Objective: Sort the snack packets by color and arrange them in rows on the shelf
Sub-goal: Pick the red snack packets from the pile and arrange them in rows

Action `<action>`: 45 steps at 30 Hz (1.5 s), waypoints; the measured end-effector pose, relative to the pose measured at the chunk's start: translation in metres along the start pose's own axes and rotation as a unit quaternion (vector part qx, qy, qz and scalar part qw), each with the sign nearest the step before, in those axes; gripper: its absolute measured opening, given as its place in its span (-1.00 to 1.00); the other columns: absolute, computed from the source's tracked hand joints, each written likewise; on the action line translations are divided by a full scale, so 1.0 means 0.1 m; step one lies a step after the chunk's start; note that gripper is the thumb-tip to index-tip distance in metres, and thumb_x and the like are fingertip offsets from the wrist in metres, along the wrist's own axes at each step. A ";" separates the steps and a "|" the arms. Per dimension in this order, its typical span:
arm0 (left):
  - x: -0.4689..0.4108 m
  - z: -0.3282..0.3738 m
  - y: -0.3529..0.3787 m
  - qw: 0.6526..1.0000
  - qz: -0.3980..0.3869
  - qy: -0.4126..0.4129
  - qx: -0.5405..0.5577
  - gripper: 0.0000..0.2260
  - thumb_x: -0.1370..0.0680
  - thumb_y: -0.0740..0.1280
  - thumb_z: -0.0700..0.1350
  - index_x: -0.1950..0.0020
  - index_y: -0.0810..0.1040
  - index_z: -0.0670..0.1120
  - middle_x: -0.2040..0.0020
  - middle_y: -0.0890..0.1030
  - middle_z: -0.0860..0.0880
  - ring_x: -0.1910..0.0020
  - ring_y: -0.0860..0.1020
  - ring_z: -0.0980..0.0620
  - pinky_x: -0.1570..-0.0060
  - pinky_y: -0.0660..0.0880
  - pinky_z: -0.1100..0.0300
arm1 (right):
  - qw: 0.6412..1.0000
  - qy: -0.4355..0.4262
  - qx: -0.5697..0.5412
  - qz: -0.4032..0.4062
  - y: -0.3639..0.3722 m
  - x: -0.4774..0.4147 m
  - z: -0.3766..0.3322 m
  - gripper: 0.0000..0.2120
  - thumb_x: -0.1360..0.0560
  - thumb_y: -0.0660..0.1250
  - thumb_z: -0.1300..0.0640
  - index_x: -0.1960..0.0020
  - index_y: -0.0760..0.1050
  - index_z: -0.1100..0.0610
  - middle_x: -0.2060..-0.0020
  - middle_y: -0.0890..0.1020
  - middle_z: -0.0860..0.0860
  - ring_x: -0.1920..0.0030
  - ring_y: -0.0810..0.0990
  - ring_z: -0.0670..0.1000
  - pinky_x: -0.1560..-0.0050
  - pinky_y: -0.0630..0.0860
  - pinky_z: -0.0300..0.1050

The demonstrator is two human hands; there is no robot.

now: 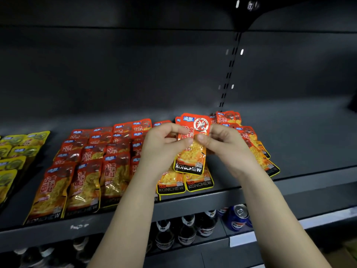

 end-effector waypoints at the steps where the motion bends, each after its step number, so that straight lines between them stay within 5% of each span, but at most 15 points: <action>1: -0.03 -0.01 0.05 1.000 0.001 0.000 -0.003 -0.81 -0.38 0.54 -0.24 0.13 0.64 0.03 0.10 0.69 0.00 0.14 0.68 0.02 0.09 0.60 0.12 | 1.000 -0.002 -0.001 0.008 -0.04 -0.03 0.01 -0.87 -0.51 0.35 0.26 -0.04 0.59 0.27 0.08 0.67 0.26 0.12 0.68 0.04 0.09 0.62 -0.12; 14: -0.14 0.06 0.37 1.000 0.019 0.005 -0.002 -0.83 -0.41 0.51 -0.25 0.07 0.63 -0.05 0.11 0.69 -0.01 0.18 0.69 0.06 0.14 0.63 0.17 | 0.999 0.017 -0.039 0.011 -0.34 -0.20 0.06 -0.64 -0.38 0.43 0.16 -0.12 0.57 0.33 0.00 0.67 0.27 0.00 0.68 0.19 -0.03 0.62 0.05; 17: -0.16 0.05 0.38 1.000 0.008 0.007 -0.008 -0.85 -0.43 0.50 -0.21 0.05 0.63 -0.05 0.10 0.70 -0.01 0.15 0.69 0.07 0.11 0.62 0.17 | 0.999 0.031 -0.020 0.015 -0.37 -0.23 0.09 -0.80 -0.48 0.38 0.23 -0.07 0.58 0.28 0.02 0.68 0.23 0.03 0.67 0.16 -0.04 0.59 0.09; 19: -0.18 0.07 0.34 0.999 0.007 0.019 -0.047 -0.88 -0.45 0.49 -0.15 0.05 0.63 -0.01 0.12 0.69 0.05 0.14 0.67 0.14 0.11 0.58 0.27 | 0.997 0.044 -0.004 0.063 -0.48 -0.30 0.10 -0.91 -0.55 0.33 0.25 -0.02 0.59 0.19 0.05 0.69 0.16 0.03 0.67 0.14 -0.08 0.60 0.09; 23: -0.23 0.11 0.14 0.982 0.006 0.037 -0.185 -0.88 -0.47 0.47 -0.07 0.02 0.60 0.04 0.06 0.64 0.09 0.16 0.61 0.28 0.27 0.43 0.49 | 0.980 0.118 0.112 0.118 -0.77 -0.50 0.16 -0.82 -0.59 0.30 0.07 -0.11 0.56 0.13 0.06 0.69 -0.01 0.02 0.68 0.02 0.01 0.57 -0.05; 29: -0.30 0.03 -0.21 0.951 0.019 0.025 -0.309 -0.83 -0.44 0.48 -0.03 0.01 0.58 0.10 -0.07 0.61 0.05 0.07 0.63 0.15 -0.01 0.57 0.04 | 0.963 0.145 0.210 0.091 -0.67 -0.78 0.30 -0.80 -0.53 0.38 0.08 -0.02 0.59 0.22 0.02 0.69 0.18 -0.01 0.66 0.19 -0.13 0.56 0.10; 34: -0.26 0.00 -0.35 0.951 0.039 0.020 -0.308 -0.81 -0.45 0.48 -0.02 -0.04 0.59 0.09 -0.11 0.60 0.06 0.04 0.62 0.18 0.04 0.57 0.12 | 0.963 0.151 0.201 0.095 -0.52 -0.92 0.35 -0.79 -0.47 0.44 0.27 -0.09 0.57 0.22 0.14 0.61 0.03 0.05 0.60 0.05 0.03 0.51 -0.11; 37: -0.25 -0.02 -0.38 0.951 0.044 0.022 -0.305 -0.81 -0.46 0.47 -0.02 -0.05 0.59 0.09 -0.10 0.61 0.06 0.05 0.61 0.21 0.16 0.52 0.23 | 0.959 0.175 0.203 0.092 -0.50 -0.94 0.39 -0.62 -0.42 0.47 0.35 -0.22 0.52 0.30 0.02 0.60 0.10 0.00 0.55 0.05 -0.13 0.50 -0.06; 42: -0.28 -0.03 -0.38 0.955 0.038 0.029 -0.294 -0.81 -0.46 0.48 -0.03 -0.04 0.59 0.08 -0.08 0.61 0.06 0.05 0.61 0.21 0.18 0.52 0.25 | 0.940 0.172 0.273 0.111 -0.56 -0.98 0.44 -0.65 -0.44 0.48 0.27 -0.18 0.53 0.33 0.02 0.55 0.10 -0.11 0.55 0.10 -0.22 0.48 0.01; 45: -0.30 -0.03 -0.34 0.955 0.029 0.035 -0.292 -0.83 -0.46 0.47 -0.04 -0.02 0.59 0.09 -0.11 0.60 0.07 0.05 0.61 0.22 0.08 0.57 0.17 | 0.923 0.175 0.327 0.104 -0.61 -1.04 0.52 -0.68 -0.43 0.50 0.15 -0.10 0.57 0.29 0.05 0.60 0.08 -0.07 0.59 0.10 -0.06 0.52 -0.05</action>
Point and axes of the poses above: each hand's wrist, its own x-axis away from the middle knuckle, its own y-axis out of the palm, z = x × y, the point moved 5 cm from there along -x, towards the middle knuckle
